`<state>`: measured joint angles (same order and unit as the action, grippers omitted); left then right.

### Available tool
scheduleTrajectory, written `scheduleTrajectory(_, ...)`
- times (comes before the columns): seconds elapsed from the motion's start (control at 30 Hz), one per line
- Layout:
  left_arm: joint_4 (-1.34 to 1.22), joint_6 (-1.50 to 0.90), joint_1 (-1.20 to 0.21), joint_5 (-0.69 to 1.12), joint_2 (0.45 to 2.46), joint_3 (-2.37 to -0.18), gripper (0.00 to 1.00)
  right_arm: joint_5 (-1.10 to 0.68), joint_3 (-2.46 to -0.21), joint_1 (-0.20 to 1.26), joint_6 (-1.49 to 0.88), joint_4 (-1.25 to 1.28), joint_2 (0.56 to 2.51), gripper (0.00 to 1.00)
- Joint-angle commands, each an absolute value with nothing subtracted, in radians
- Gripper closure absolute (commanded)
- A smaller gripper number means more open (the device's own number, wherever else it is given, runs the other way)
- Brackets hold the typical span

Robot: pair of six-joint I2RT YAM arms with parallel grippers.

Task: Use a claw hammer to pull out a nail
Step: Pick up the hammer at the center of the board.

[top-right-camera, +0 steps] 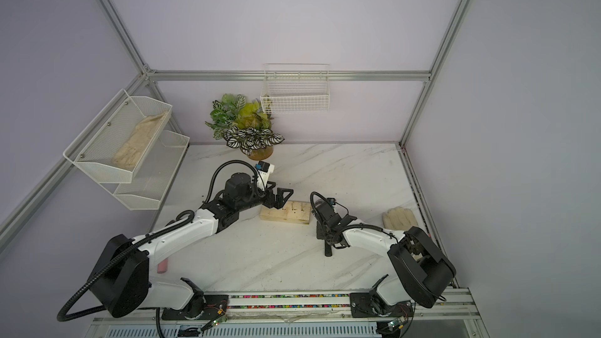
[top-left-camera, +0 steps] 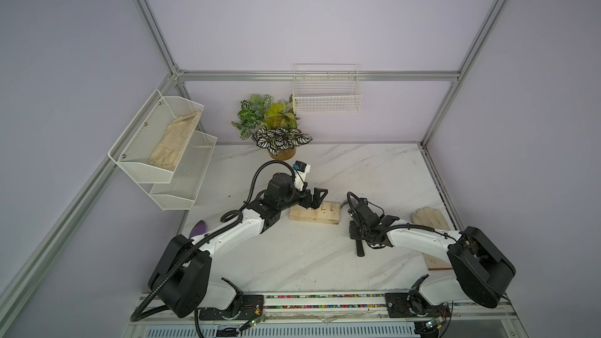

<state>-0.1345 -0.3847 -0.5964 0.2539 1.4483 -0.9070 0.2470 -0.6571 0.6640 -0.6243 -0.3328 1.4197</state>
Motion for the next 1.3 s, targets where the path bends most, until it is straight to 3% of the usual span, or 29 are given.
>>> scheduleTrajectory(0.0,-0.161,-0.47,-0.646,0.259,1.553,-1.031,0.0,0.293,-0.645,0.67,-0.64,-0.296,1.34,1.0)
scheduleTrajectory(0.27,-0.124,-0.57,-0.736,0.344,1.783,-1.235,0.0,0.304,-0.597,0.667,-0.647,-0.286,1.216,1.0)
scheduleTrajectory(0.4,-0.14,-0.52,-0.726,0.353,1.77,-1.216,0.0,0.271,-0.603,0.66,-0.649,-0.288,1.199,1.0)
scheduleTrajectory(0.77,-0.36,-0.004,-0.701,0.247,1.422,-0.847,0.0,0.143,-0.71,0.611,-0.64,-0.374,1.225,1.0)
scheduleTrajectory(0.83,-0.45,0.203,-0.701,0.346,1.382,-0.773,0.0,0.134,-0.726,0.603,-0.637,-0.39,1.241,1.0)
scheduleTrajectory(0.97,-0.537,0.467,-0.708,0.479,1.501,-0.723,0.0,0.093,-0.745,0.586,-0.635,-0.396,1.264,1.0)
scheduleTrajectory(1.1,-0.621,0.538,-0.726,0.559,1.585,-0.717,0.0,0.092,-0.741,0.58,-0.645,-0.407,1.267,1.0)
scheduleTrajectory(1.27,-0.744,0.569,-0.779,0.506,1.7,-0.718,0.0,0.083,-0.73,0.574,-0.65,-0.405,1.266,1.0)
